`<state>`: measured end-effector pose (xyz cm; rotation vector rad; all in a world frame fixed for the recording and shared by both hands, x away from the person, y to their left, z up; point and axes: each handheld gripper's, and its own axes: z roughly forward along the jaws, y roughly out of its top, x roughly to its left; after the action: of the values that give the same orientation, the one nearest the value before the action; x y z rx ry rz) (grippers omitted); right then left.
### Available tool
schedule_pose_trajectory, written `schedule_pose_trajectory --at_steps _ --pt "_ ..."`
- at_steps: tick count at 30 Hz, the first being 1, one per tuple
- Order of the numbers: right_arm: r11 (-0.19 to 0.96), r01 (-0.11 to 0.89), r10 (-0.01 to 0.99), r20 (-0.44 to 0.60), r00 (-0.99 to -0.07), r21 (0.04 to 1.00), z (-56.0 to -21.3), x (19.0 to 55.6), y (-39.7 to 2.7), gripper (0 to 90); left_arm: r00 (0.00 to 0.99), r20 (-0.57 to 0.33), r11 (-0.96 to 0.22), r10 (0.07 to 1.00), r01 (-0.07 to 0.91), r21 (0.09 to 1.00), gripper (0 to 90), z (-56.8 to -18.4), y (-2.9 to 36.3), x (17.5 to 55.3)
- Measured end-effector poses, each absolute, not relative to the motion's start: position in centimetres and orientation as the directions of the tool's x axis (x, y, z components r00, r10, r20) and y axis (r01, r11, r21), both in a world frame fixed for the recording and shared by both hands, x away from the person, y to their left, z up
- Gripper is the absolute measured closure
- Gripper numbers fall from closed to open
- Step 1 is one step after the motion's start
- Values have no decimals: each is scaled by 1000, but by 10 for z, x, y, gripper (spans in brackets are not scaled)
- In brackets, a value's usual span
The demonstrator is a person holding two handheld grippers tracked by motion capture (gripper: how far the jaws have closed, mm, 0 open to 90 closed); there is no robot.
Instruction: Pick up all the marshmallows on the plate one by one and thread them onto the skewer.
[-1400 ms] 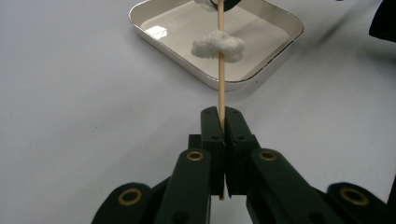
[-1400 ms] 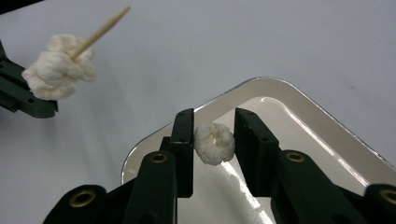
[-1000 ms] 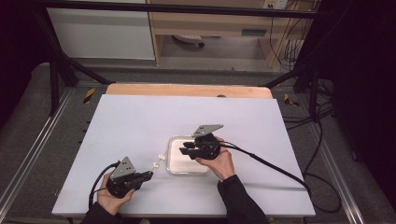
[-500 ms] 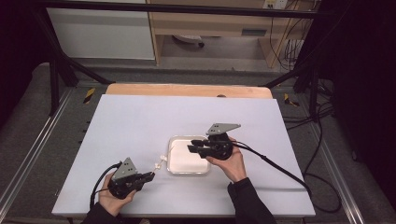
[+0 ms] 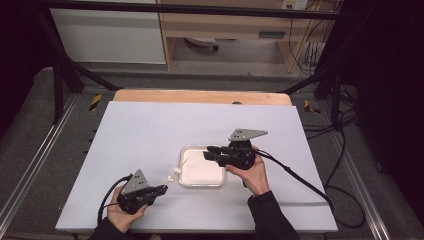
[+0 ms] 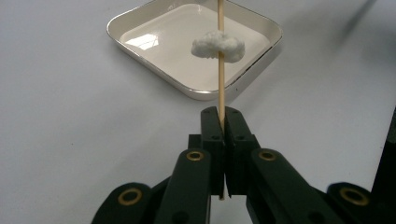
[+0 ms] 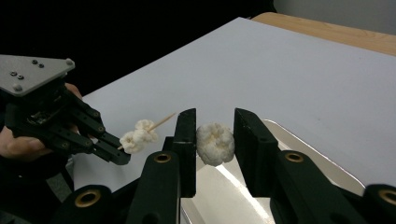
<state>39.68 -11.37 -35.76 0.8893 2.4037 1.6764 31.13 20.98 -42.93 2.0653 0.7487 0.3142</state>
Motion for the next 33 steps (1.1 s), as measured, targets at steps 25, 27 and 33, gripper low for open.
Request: schedule_pose_trajectory --at_steps 25,27,33 --pt "139 454 406 368 -837 880 -360 399 -102 712 804 -38 -416 594 347 840 880 -426 193 308" --pt "138 456 402 371 -837 879 -361 399 -101 713 804 -38 -416 593 346 841 880 -426 193 309" --pt "137 470 390 388 -835 872 -365 400 -99 714 804 -37 -411 593 342 845 880 -426 192 308"
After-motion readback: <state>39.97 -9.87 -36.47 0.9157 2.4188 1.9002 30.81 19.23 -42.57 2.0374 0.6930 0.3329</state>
